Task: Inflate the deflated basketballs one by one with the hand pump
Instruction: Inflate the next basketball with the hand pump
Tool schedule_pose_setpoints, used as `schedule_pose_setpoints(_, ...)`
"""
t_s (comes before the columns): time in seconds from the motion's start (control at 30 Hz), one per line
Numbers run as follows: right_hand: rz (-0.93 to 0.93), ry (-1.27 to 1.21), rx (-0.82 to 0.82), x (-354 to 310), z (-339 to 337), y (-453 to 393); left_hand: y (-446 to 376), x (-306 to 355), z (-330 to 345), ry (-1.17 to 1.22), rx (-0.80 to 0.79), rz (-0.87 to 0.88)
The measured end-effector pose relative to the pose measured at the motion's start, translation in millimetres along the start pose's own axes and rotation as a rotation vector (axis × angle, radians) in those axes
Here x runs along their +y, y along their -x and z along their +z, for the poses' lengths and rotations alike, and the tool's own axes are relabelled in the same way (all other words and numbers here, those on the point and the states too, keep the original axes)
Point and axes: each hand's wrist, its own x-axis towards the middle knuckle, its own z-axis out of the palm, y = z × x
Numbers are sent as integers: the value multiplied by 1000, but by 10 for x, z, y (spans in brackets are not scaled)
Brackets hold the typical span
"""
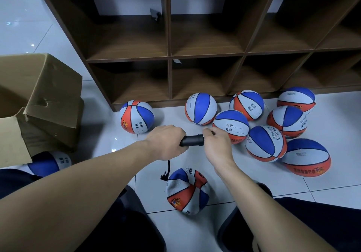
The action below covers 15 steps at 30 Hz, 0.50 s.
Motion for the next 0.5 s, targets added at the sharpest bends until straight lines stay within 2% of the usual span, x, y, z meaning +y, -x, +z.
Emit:
schedule_pose_setpoints(0.13,35,21,55,27,-197,-157,16,-158,-16,28,-36,-22)
schedule_pose_setpoints(0.33,253,-111,132,120,-446,-339,38,-326,-3,7,-60,-90)
schedule_pose_setpoints(0.5,173,-95,174,105,-243,-184,14,-196,-7,-35,-48,-54)
